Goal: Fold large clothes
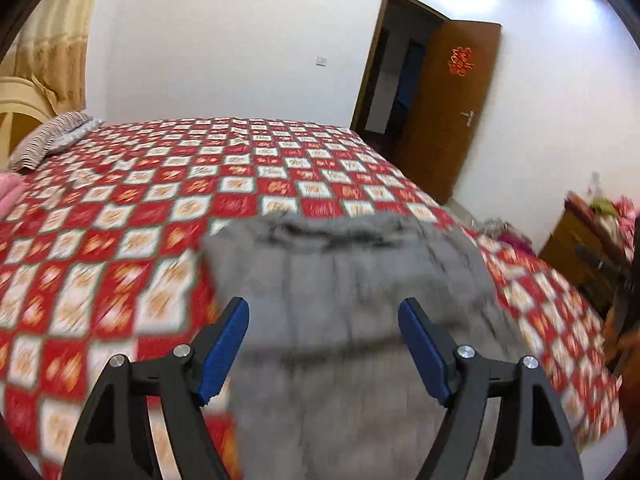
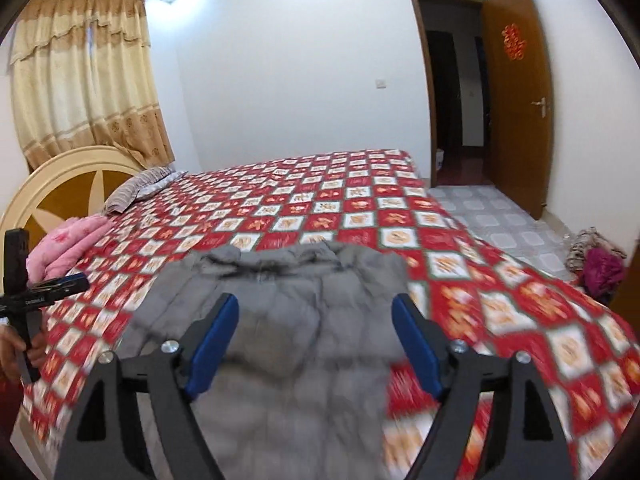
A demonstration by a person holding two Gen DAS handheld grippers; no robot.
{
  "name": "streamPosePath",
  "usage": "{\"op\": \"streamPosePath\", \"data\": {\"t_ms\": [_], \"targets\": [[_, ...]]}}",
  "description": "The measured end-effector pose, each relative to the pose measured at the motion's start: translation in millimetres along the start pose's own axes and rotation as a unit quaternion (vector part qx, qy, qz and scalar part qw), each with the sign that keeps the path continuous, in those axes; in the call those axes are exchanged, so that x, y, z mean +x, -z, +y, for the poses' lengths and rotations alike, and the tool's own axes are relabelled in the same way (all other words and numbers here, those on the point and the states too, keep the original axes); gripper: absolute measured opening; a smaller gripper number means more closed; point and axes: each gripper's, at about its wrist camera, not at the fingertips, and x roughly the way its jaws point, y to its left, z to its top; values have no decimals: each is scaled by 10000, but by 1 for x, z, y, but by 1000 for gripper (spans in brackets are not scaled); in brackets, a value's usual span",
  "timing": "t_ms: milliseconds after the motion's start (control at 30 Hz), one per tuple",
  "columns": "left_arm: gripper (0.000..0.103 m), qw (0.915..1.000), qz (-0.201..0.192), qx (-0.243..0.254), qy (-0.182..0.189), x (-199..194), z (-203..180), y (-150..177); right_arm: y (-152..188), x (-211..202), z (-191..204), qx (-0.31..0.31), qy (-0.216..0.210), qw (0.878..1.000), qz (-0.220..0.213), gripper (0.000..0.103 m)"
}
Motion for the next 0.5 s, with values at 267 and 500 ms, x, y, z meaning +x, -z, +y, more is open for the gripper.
{"op": "streamPosePath", "data": {"t_ms": [267, 500], "targets": [[79, 9965, 282, -773, -152, -97, 26, 107, 65, -129, -2, 73, 183, 9997, 152, 81], [79, 9977, 136, -590, -298, -152, 25, 132, 52, -224, 15, -2, 360, 9988, -317, 83]]}}
